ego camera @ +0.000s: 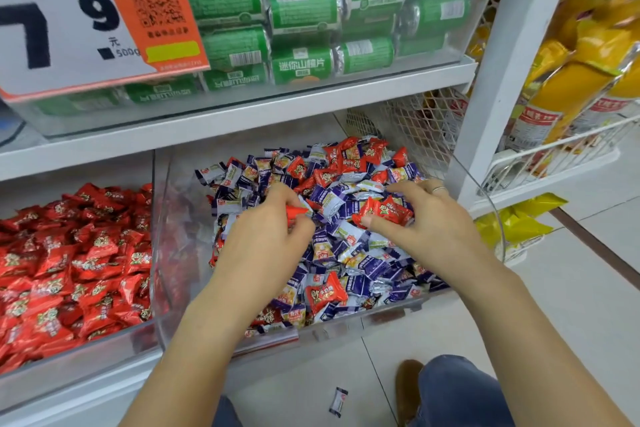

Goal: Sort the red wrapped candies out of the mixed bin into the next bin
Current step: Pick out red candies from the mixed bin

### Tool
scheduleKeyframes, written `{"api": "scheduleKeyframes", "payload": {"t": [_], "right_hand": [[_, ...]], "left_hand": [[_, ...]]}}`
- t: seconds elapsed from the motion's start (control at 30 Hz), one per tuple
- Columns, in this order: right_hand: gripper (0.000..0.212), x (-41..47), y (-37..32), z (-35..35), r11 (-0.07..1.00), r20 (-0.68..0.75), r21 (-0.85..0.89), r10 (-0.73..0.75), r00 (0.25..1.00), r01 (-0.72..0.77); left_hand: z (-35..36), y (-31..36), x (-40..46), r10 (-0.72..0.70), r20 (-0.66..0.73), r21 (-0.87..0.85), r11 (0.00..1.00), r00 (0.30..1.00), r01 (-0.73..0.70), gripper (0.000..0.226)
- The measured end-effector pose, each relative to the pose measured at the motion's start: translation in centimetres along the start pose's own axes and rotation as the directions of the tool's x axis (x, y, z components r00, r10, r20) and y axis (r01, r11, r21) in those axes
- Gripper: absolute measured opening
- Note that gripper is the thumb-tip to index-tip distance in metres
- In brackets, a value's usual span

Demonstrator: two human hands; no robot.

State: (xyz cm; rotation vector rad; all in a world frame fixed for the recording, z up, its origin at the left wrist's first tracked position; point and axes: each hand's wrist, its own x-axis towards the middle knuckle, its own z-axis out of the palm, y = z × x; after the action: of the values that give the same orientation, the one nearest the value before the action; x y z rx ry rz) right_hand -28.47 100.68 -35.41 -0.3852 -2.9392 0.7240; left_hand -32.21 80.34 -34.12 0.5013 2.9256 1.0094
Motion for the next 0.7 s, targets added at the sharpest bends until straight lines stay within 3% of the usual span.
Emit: {"api": "scheduleKeyframes", "payload": {"t": [0.23,0.33,0.4,0.5,0.6,0.7], "right_hand": [[0.07,0.5,-1.9,1.9,1.0,0.012,-0.027,0.013,1.0,-0.013],[0.049,1.0,-2.4,2.4,1.0,-0.014,-0.012,0.013,1.0,-0.013],[0.039,1.1,-2.4,2.3,0.999,0.009,0.044,0.002,1.0,-0.003],[0.035,0.9,-2.4,1.9,0.997,0.053,0.078,-0.03,0.998,0.026],[0.038,0.5,-2.3,1.5,0.986,0.08,0.167,-0.025,0.996,0.011],[0.041,0.4,-2.0,1.1,0.976,0.035,0.215,-0.043,0.998,0.034]], "left_hand": [[-0.2,-0.2,-0.5,0.017,-0.01,0.054,0.998,1.0,-0.016,0.003],[-0.7,-0.2,-0.8,0.017,-0.01,0.057,0.998,1.0,-0.016,0.001],[-1.2,-0.4,-1.0,0.031,-0.008,0.059,0.998,0.999,-0.031,0.012],[-1.8,-0.9,-1.3,0.057,0.149,0.011,0.998,0.987,-0.059,0.041],[-2.0,-1.2,-1.7,0.07,0.366,0.064,0.993,0.928,-0.1,0.032],[-1.2,-1.3,-2.3,0.06,0.425,0.169,0.975,0.903,-0.144,0.035]]}}
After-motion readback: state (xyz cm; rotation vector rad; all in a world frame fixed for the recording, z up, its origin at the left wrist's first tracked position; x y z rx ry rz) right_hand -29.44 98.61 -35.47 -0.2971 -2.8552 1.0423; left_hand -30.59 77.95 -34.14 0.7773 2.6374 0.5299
